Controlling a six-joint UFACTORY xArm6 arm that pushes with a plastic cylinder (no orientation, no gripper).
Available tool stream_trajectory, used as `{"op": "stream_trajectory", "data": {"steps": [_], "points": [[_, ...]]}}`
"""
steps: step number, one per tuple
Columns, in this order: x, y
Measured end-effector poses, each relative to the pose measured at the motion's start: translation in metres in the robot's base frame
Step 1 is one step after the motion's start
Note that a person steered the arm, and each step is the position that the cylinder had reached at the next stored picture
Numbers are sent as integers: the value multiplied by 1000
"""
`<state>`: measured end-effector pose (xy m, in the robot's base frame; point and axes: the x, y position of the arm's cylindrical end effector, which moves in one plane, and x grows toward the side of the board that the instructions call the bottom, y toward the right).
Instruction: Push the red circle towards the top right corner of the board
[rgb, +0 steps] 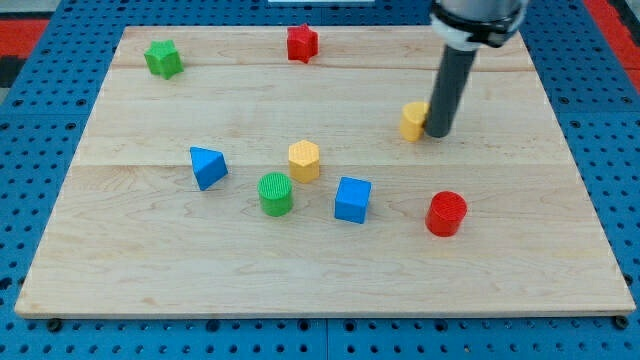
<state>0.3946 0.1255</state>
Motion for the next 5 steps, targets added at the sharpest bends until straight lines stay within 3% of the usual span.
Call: {"op": "stream_trajectory", "data": {"steps": [1, 3, 4, 5], "points": [[9, 11], [84, 78], [136, 79], [169, 43]]}}
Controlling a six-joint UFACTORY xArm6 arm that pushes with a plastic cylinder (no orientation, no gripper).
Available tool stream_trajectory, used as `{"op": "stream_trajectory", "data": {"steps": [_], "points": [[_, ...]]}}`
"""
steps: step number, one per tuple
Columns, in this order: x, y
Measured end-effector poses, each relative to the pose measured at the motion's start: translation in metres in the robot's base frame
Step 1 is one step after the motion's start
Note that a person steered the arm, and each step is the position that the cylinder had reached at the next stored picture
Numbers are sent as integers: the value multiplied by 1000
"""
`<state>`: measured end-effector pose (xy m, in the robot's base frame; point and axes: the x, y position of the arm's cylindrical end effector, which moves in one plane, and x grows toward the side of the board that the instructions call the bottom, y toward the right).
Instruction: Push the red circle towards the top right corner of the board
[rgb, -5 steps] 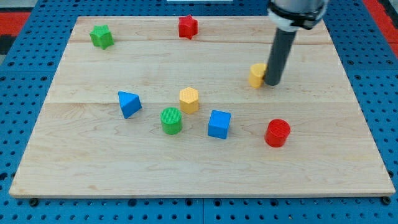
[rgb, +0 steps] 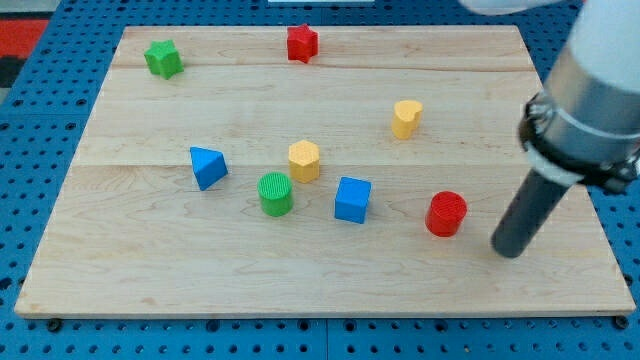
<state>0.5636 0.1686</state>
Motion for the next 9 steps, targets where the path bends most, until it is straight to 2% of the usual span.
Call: {"op": "stream_trajectory", "data": {"steps": [1, 3, 6, 7, 9], "points": [[6, -41], [-28, -52], [-75, -2], [-76, -41], [-99, -23]]}}
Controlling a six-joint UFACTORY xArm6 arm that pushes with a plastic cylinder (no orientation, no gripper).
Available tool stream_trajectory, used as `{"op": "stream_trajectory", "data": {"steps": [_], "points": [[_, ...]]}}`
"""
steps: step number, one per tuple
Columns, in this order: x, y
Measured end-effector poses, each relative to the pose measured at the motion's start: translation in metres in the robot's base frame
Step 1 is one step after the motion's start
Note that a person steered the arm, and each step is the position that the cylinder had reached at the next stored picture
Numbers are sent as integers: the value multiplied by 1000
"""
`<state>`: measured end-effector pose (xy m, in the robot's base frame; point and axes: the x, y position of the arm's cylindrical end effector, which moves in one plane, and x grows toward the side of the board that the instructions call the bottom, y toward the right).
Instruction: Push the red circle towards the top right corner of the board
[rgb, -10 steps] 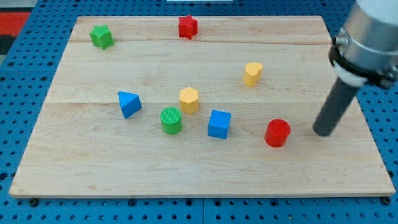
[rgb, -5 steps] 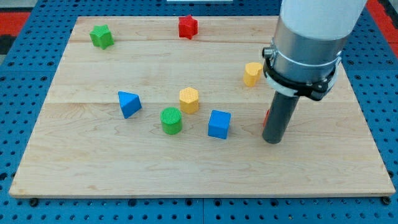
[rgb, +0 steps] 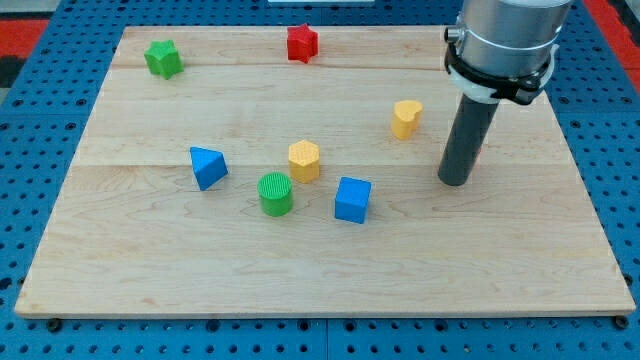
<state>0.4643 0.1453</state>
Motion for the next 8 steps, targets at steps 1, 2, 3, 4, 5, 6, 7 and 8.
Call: {"op": "stream_trajectory", "data": {"steps": [1, 2, 3, 4, 5, 6, 7, 8], "points": [[-2, 2], [-6, 8], [-25, 12], [-39, 17], [-33, 22], [-33, 44], [-49, 39], [-63, 7]]}}
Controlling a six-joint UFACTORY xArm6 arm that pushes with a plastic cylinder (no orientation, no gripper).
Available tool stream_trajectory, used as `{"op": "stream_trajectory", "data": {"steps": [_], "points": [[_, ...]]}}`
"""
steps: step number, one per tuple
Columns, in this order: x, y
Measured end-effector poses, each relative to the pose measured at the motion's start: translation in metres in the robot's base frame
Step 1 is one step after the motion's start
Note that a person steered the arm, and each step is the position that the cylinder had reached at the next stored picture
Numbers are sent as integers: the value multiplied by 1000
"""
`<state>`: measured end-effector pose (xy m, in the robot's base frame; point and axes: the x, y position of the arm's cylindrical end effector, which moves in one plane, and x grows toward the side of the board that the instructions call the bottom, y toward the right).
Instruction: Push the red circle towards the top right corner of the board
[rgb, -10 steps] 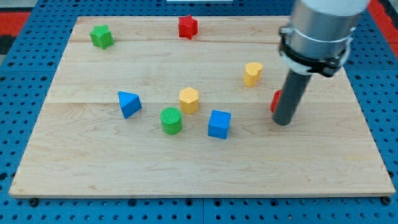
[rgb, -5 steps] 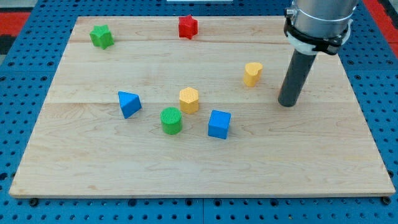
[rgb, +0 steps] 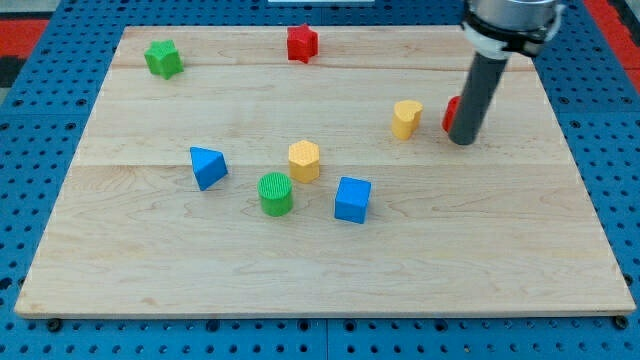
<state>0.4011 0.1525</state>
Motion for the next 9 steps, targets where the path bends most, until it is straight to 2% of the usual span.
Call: {"op": "stream_trajectory", "data": {"steps": [2, 4, 5, 7, 8, 9], "points": [[-55, 4], [-44, 21], [-52, 31], [-106, 48], [-116, 72], [-128, 49]]}}
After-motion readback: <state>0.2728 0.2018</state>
